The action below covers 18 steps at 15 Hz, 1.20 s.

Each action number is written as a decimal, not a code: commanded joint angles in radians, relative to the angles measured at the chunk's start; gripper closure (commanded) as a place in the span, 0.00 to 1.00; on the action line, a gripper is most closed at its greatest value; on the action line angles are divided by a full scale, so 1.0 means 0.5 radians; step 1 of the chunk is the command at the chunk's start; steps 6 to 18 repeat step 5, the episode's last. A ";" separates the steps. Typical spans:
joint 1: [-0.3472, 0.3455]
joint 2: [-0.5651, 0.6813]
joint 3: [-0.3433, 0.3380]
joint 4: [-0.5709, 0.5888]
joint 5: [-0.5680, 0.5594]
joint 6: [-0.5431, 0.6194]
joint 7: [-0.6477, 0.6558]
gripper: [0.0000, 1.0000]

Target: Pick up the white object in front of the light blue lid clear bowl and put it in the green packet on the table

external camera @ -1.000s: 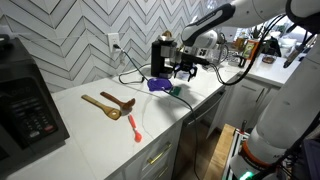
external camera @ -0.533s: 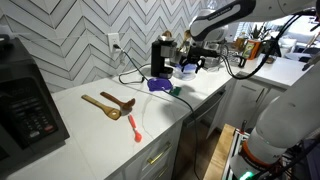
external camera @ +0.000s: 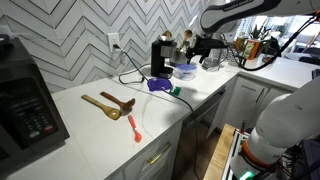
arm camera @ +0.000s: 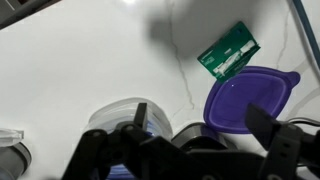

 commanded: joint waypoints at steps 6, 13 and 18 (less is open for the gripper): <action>-0.006 -0.062 0.001 -0.024 0.002 -0.009 -0.065 0.00; -0.006 -0.062 0.001 -0.024 0.002 -0.009 -0.065 0.00; -0.006 -0.062 0.001 -0.024 0.002 -0.009 -0.065 0.00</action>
